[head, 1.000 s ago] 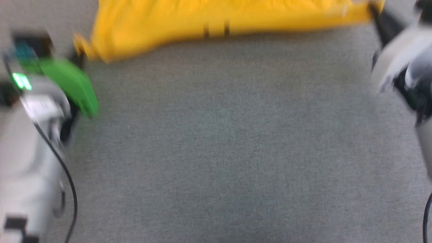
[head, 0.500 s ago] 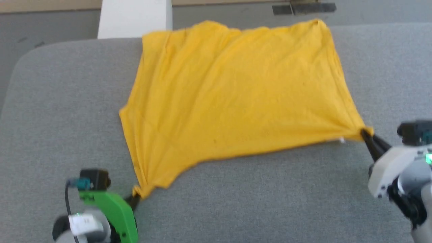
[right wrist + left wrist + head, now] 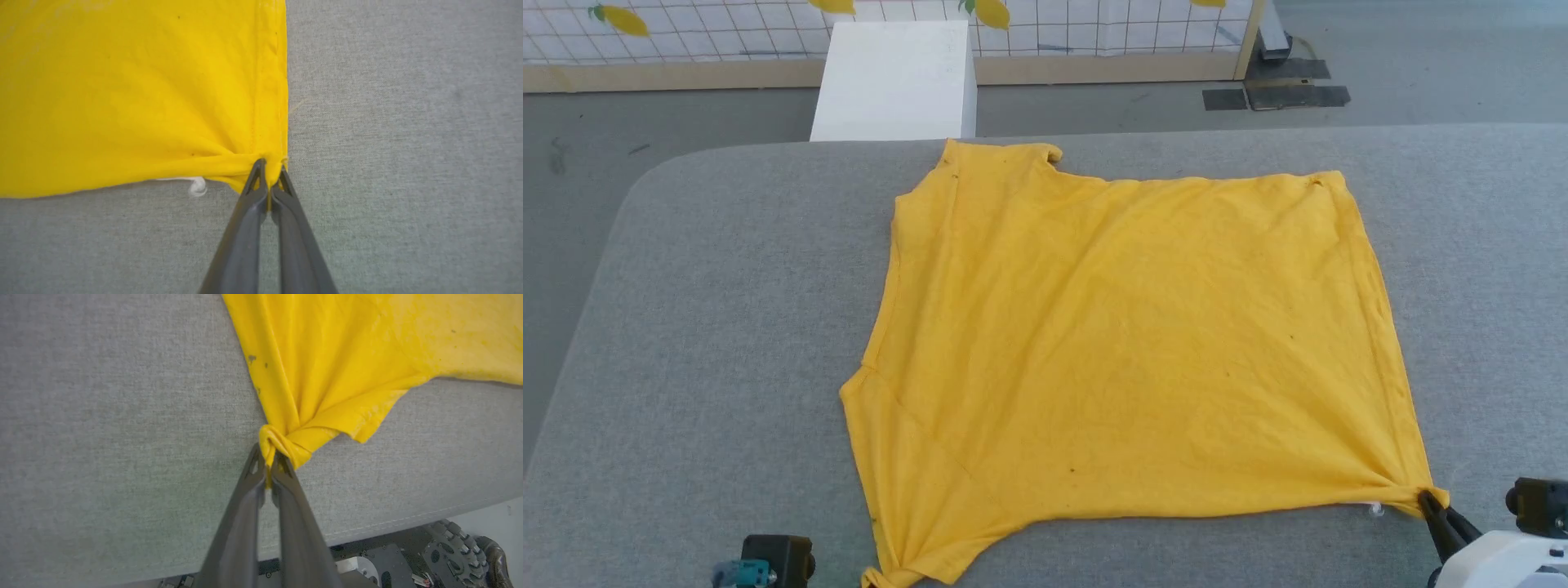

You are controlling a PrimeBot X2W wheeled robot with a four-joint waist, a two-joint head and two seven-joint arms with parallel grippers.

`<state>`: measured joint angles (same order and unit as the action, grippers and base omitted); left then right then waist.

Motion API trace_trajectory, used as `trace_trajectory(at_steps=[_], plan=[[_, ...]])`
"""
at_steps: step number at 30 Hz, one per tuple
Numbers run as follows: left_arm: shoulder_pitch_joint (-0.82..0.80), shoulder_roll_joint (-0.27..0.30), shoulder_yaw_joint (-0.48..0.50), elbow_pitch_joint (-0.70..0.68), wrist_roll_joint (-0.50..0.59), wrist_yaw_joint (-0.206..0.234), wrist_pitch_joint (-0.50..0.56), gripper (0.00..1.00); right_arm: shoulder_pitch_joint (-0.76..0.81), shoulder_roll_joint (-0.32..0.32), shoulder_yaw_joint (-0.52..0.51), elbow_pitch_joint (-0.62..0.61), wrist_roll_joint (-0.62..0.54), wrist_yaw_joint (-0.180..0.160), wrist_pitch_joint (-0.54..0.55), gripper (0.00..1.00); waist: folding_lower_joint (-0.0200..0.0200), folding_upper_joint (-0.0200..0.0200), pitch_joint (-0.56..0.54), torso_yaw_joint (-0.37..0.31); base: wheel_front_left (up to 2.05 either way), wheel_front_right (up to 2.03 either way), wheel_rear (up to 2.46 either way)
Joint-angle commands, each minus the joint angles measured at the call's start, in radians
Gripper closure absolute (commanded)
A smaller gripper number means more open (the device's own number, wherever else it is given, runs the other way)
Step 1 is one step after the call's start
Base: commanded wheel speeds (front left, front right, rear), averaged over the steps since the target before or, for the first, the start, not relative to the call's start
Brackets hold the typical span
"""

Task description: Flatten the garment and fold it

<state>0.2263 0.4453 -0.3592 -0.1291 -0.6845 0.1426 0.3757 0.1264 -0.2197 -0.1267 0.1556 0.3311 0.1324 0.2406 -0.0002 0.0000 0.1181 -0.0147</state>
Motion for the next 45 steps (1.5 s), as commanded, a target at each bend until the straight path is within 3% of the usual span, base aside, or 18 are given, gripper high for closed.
trace_trajectory(at_steps=[1, 11, 17, 29, 40, 45], plan=[[0.008, 0.001, -0.003, -0.002, 0.03, 0.006, -0.028, 1.0, 0.013, 0.013, -0.008, -0.014, -0.011, -0.002, -0.02, 1.0, 0.0002, 0.0, 0.0, -0.003, 0.0, 0.0, 0.0], [-0.118, -0.04, -0.038, 0.007, 0.269, 0.022, -0.352, 1.0, 0.017, 0.022, 0.048, -0.072, -0.048, -0.002, -0.218, 1.0, 0.0002, 0.0, 0.004, -0.014, 0.0, 0.0, 0.0], [-0.285, -0.035, -0.059, 0.047, 0.331, -0.032, -0.412, 1.0, -0.057, -0.021, 0.088, -0.097, -0.048, -0.002, -0.23, 1.0, 0.0002, 0.0, 0.031, -0.019, 0.0, 0.0, 0.0], [-0.66, -0.022, -0.046, 0.227, 0.327, -0.153, -0.369, 1.0, -0.313, -0.086, 0.128, -0.053, -0.031, -0.002, -0.096, 1.0, 0.0002, 0.0, 0.155, -0.038, 0.0, 0.0, 0.0], [-0.795, -0.008, -0.008, 0.446, 0.248, -0.193, -0.264, 1.0, -0.531, -0.11, 0.154, 0.11, -0.006, -0.002, 0.075, 1.0, 0.0002, 0.0, 0.267, -0.052, 0.0, 0.0, 0.0], [-0.818, -0.009, -0.009, 0.55, 0.187, -0.211, -0.139, 1.0, -0.602, -0.111, 0.151, 0.183, 0.02, -0.002, 0.191, 1.0, 0.0002, 0.0, 0.293, -0.05, 0.0, 0.0, 0.0]])
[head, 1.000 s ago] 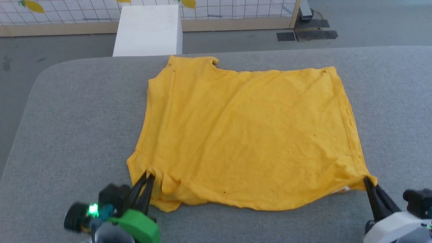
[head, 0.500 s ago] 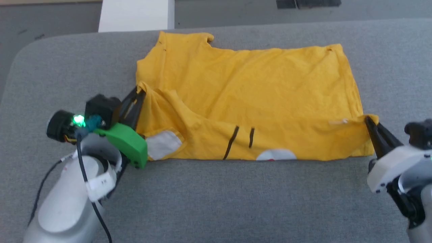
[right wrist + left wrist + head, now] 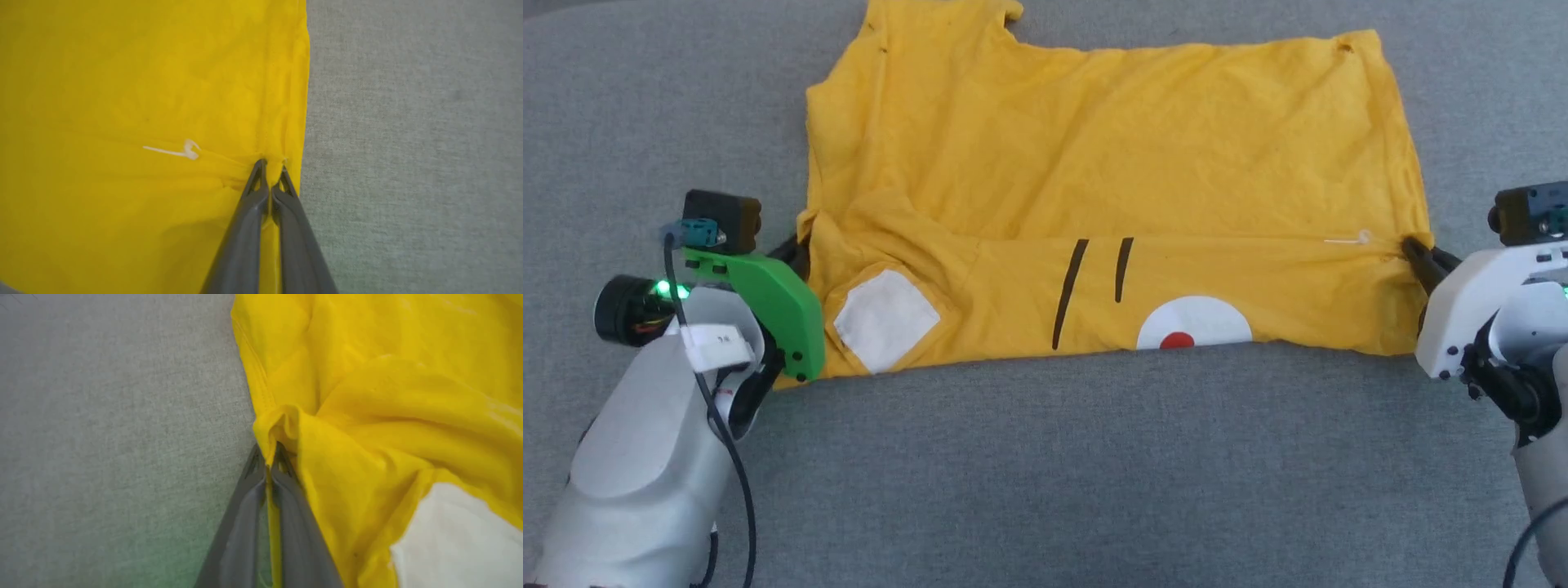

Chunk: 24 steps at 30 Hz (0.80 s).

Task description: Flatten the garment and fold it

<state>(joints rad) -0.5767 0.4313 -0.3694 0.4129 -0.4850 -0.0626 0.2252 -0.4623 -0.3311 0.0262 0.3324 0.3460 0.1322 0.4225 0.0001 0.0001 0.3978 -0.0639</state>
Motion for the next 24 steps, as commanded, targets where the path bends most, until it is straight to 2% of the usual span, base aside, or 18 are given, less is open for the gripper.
trace_trajectory(at_steps=[1, 4, 8, 9, 10, 11, 14, 19, 24], plan=[[-0.016, 0.002, 0.001, 0.026, -0.03, -0.01, 0.044, 1.0, -0.022, 0.001, -0.005, 0.018, 0.009, -0.002, 0.035, 1.0, -0.0001, -0.0001, 0.015, 0.0, 0.0, 0.0, 0.0], [-0.019, -0.002, -0.004, 0.067, -0.084, -0.022, 0.16, 1.0, -0.049, 0.005, -0.017, 0.05, 0.02, -0.002, 0.14, 1.0, -0.0001, -0.0001, 0.016, 0.001, 0.0, 0.0, 0.0], [-0.015, -0.01, 0.012, 0.067, -0.127, -0.014, 0.206, 1.0, -0.056, 0.022, -0.043, 0.048, 0.036, -0.002, 0.233, 1.0, -0.0001, -0.0001, -0.004, 0.005, 0.0, 0.0, 0.0], [-0.014, -0.01, 0.019, 0.056, -0.123, -0.004, 0.182, 0.55, -0.054, 0.026, -0.052, 0.04, 0.039, -0.002, 0.237, 0.8, -0.0001, -0.0001, -0.01, 0.007, 0.0, 0.0, 0.0], [-0.011, -0.012, 0.027, 0.041, -0.112, 0.011, 0.142, 0.06, -0.049, 0.031, -0.06, 0.026, 0.042, -0.002, 0.23, 0.53, -0.0001, -0.0001, -0.019, 0.009, 0.0, 0.0, 0.0], [-0.004, -0.014, 0.034, 0.027, -0.1, 0.025, 0.098, 0.0, -0.041, 0.036, -0.068, 0.013, 0.045, -0.002, 0.218, 0.0, -0.0001, -0.0001, -0.029, 0.011, 0.0, 0.0, 0.0], [0.028, -0.029, 0.06, -0.011, -0.075, 0.065, -0.041, 0.0, -0.006, 0.049, -0.084, -0.025, 0.054, -0.002, 0.155, 0.0, -0.0001, -0.0001, -0.061, 0.016, 0.0, 0.0, 0.0], [0.133, -0.058, 0.097, -0.089, -0.025, 0.143, -0.285, 0.0, 0.104, 0.072, -0.11, -0.109, 0.052, -0.002, -0.021, 0.0, -0.0001, -0.0001, -0.121, 0.026, 0.0, 0.0, 0.0], [0.266, -0.092, 0.101, -0.146, -0.027, 0.185, -0.37, 0.0, 0.231, 0.125, -0.144, -0.202, 0.038, -0.002, -0.232, 0.0, -0.0001, -0.0001, -0.162, 0.03, 0.0, 0.0, 0.0]])
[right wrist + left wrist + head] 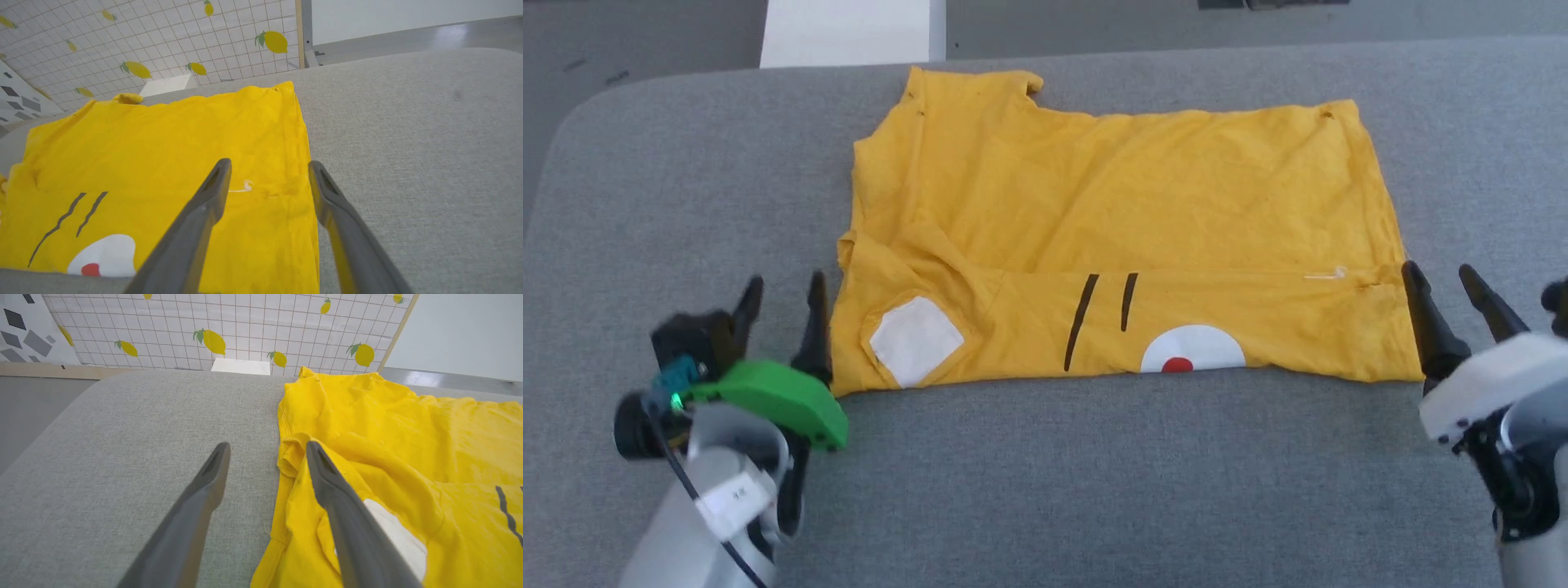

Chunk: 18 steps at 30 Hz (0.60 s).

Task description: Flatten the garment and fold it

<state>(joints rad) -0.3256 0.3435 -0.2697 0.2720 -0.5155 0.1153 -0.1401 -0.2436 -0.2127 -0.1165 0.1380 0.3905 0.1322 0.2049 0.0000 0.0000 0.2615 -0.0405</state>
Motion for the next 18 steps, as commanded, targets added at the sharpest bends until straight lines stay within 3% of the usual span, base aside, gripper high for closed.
trace_trajectory(at_steps=[1, 9, 18], plan=[[0.04, -0.011, -0.003, -0.013, 0.0, 0.016, 0.0, 0.0, 0.039, 0.017, -0.003, -0.028, -0.011, -0.002, -0.062, 0.0, 0.0, 0.0, -0.033, 0.007, 0.0, 0.0, 0.0], [0.145, -0.037, 0.004, -0.039, -0.051, 0.083, 0.097, 0.0, 0.177, 0.117, -0.029, -0.122, -0.07, -0.002, -0.3, 0.0, 0.0, 0.0, -0.079, -0.018, 0.0, 0.0, 0.0], [0.151, -0.05, 0.013, -0.008, -0.119, 0.158, 0.291, 0.0, 0.225, 0.149, 0.004, -0.137, -0.089, -0.002, -0.33, 0.0, 0.0, 0.0, -0.11, -0.062, 0.0, 0.0, 0.0]])
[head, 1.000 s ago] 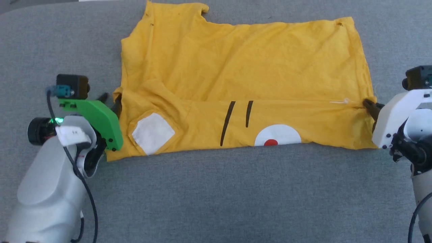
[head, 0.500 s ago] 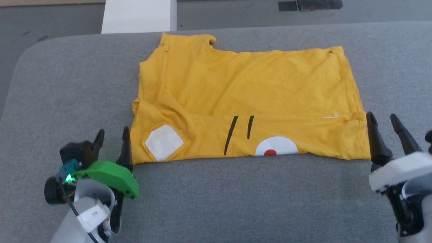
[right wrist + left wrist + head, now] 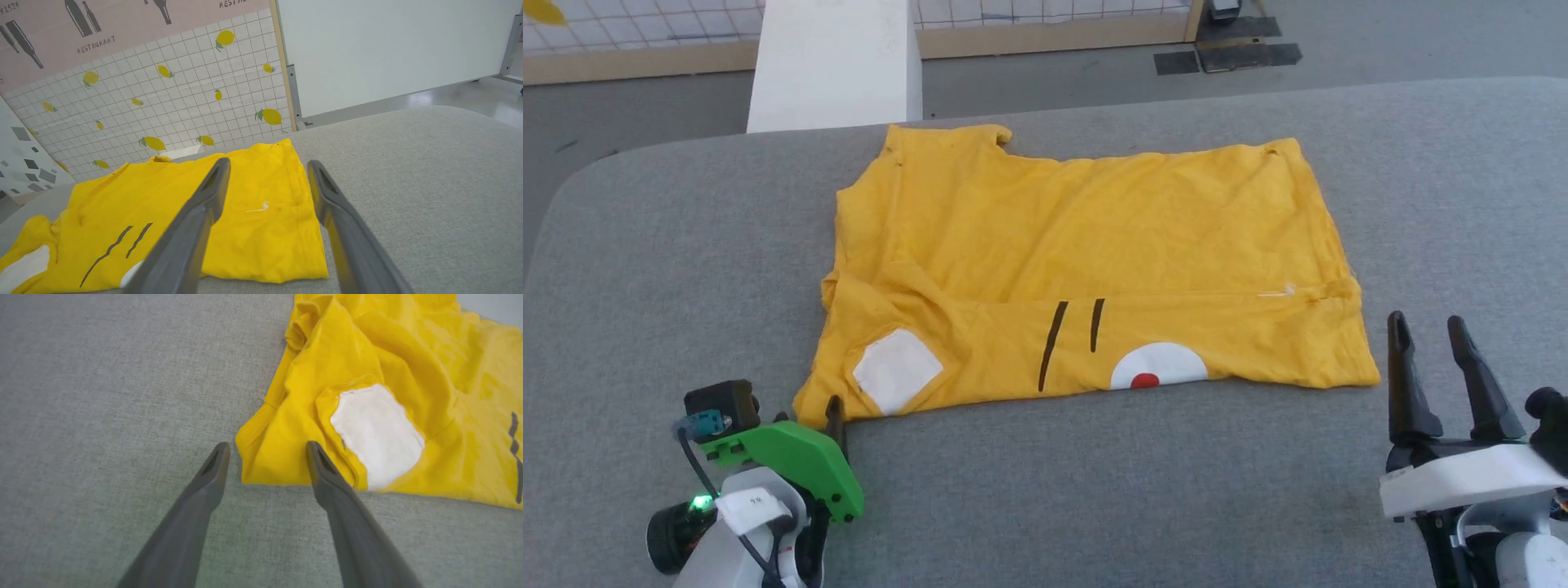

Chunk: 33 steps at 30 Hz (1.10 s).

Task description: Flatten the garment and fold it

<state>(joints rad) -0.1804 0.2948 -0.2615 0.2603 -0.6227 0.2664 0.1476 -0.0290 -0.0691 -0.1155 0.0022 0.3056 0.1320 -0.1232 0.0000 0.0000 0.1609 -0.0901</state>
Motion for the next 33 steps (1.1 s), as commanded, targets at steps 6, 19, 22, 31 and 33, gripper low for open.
trace_trajectory(at_steps=[6, 19, 22, 31, 33], plan=[[-0.001, -0.014, 0.033, 0.042, -0.056, 0.077, 0.102, 0.0, 0.016, 0.012, 0.017, 0.004, -0.012, -0.001, 0.0, 0.0, 0.0, 0.0, -0.012, -0.036, 0.0, 0.0, 0.0], [-0.027, -0.022, 0.003, 0.037, -0.093, 0.02, 0.158, 1.0, -0.041, 0.017, 0.017, 0.067, -0.053, -0.001, 0.022, 0.0, 0.0, 0.0, 0.01, -0.042, 0.0, 0.0, 0.0], [-0.039, -0.021, -0.002, 0.032, -0.087, 0.01, 0.141, 1.0, -0.092, 0.018, -0.035, 0.125, -0.057, -0.001, 0.097, 0.0, 0.0, 0.0, 0.019, -0.032, 0.0, 0.0, 0.0], [-0.076, -0.022, -0.018, 0.029, -0.068, -0.013, 0.099, 1.0, -0.281, 0.019, -0.144, 0.339, -0.104, -0.001, 0.589, 0.0, 0.0, 0.0, 0.052, 0.0, 0.0, 0.0, 0.0], [-0.081, -0.024, -0.021, 0.03, -0.067, -0.018, 0.094, 1.0, -0.308, 0.019, -0.157, 0.36, -0.133, -0.001, 0.691, 0.0, 0.0, 0.0, 0.059, 0.006, 0.0, 0.0, 0.0]])
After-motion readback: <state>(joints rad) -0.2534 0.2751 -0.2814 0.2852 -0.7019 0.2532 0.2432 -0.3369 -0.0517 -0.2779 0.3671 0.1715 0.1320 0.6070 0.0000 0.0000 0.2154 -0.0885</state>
